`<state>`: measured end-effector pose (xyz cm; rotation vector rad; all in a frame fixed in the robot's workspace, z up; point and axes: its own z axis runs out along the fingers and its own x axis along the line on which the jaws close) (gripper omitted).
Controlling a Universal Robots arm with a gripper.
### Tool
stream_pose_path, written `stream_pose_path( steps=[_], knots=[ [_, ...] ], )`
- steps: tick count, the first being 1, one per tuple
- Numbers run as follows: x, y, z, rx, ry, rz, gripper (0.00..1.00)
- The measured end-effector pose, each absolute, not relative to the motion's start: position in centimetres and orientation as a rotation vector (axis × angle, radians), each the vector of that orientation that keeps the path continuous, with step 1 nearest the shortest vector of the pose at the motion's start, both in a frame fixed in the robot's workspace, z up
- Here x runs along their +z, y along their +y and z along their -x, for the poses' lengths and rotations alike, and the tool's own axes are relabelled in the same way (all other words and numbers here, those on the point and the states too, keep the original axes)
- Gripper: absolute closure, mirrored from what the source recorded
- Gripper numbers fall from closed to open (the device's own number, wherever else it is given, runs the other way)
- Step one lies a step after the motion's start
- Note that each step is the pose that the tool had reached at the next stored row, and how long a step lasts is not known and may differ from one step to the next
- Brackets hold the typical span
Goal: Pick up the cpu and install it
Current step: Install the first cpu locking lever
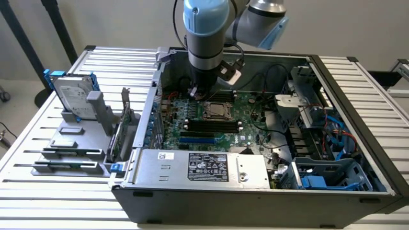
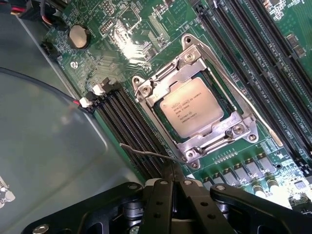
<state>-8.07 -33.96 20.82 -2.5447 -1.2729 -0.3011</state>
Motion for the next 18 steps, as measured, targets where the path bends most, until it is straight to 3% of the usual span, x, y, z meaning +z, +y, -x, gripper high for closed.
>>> stream_pose_path(
  steps=[18],
  knots=[
    [20.22,-33.71,7.62,-0.300,-1.274,2.547,0.89]
  ],
)
